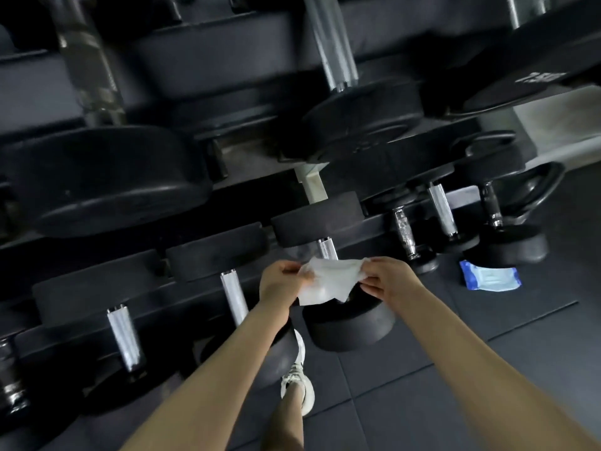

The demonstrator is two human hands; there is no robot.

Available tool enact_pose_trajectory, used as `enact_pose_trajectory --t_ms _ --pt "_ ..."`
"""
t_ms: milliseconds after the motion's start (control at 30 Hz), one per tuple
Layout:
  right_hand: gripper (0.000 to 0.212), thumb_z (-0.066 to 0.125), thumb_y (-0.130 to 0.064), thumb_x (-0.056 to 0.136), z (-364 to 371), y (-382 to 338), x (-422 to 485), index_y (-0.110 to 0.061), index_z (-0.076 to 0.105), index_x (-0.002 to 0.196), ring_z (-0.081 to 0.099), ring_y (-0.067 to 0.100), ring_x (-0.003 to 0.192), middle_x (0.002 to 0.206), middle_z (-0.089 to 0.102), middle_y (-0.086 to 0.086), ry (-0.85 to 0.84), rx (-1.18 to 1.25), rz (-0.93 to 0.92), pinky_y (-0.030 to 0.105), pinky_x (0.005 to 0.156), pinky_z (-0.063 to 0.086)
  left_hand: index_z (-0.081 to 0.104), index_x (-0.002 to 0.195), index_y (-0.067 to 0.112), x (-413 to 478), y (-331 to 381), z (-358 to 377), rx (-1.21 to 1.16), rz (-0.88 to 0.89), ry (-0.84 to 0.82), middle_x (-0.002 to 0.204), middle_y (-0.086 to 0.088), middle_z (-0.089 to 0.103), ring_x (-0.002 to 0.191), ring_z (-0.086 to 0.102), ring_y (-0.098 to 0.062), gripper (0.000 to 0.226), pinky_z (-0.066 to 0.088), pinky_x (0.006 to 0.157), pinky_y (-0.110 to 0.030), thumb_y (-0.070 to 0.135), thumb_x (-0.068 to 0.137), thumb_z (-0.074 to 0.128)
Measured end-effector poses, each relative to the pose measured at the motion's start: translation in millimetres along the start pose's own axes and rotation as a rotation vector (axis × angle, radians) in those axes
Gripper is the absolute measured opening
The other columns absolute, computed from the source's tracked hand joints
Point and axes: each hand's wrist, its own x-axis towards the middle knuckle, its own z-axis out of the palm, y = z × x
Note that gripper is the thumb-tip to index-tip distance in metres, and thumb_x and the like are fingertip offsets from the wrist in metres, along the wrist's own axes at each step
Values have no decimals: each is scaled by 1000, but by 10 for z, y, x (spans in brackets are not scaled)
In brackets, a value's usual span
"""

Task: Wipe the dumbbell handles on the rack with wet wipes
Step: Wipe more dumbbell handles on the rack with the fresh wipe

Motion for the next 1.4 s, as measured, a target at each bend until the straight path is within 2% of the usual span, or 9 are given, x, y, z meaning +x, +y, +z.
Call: enact_pose_trajectory --t_ms 233,367,533,700,833,967,1100,1233,1400 --pt "12 66 -4 85 -11 -140 650 -13 61 79 50 7 41 67 56 6 62 -164 -38 18 39 40 66 99 9 313 -77 359 98 -71 210 84 -2 63 75 59 -18 23 40 53 -20 12 77 71" --pt "13 66 -8 86 77 -212 951 -15 63 96 56 12 62 72 60 3 26 -214 -50 25 59 50 63 100 16 366 -119 489 196 -47 398 102 3 69 95 64 -19 27 41 70 -24 35 81 67" --pt "18 65 -12 88 62 -250 1119 -9 65 106 57 15 65 73 60 3 -52 -295 -37 32 71 53 71 101 15 341 -166 799 227 -17 398 106 1 71 100 65 -17 30 38 71 -19 38 85 62" --pt "39 64 -35 85 -129 -175 906 -20 57 120 60 25 104 108 67 -1 181 -916 -541 37 91 45 71 96 9 414 -195 1005 -3 -98 502 98 -6 73 93 68 -20 27 48 76 -23 33 82 69" --pt "30 56 -31 91 -166 63 692 -21 64 119 59 23 103 104 71 -1 113 -1055 -894 34 88 35 71 85 11 473 -205 1077 -19 -121 525 89 -9 73 88 68 -26 25 51 74 -28 35 80 71" --pt "40 43 -37 97 17 253 838 -20 52 131 55 23 113 113 68 4 -49 -1245 -774 33 91 31 69 100 7 506 -238 1064 -124 -130 486 98 -9 71 88 66 -25 27 51 76 -26 28 84 68" --pt "31 44 -39 96 239 381 1023 -20 60 114 57 27 107 105 69 5 -90 -1074 -638 33 88 33 61 113 -5 517 -249 1008 -372 -114 365 100 -18 68 74 61 -21 29 49 51 -15 10 89 60" --pt "24 40 -33 97 346 455 1139 -23 61 104 58 24 105 102 69 1 -42 -963 -563 33 82 25 66 80 7 610 -285 1033 -325 -170 387 91 -14 70 91 67 -31 23 47 63 -23 28 89 63" --pt "32 44 -42 95 380 468 1185 -17 62 90 57 22 100 94 70 0 -64 -748 -493 34 86 25 71 80 13 778 -339 997 -415 -182 313 83 -9 72 80 69 -28 19 55 85 -38 31 82 70"
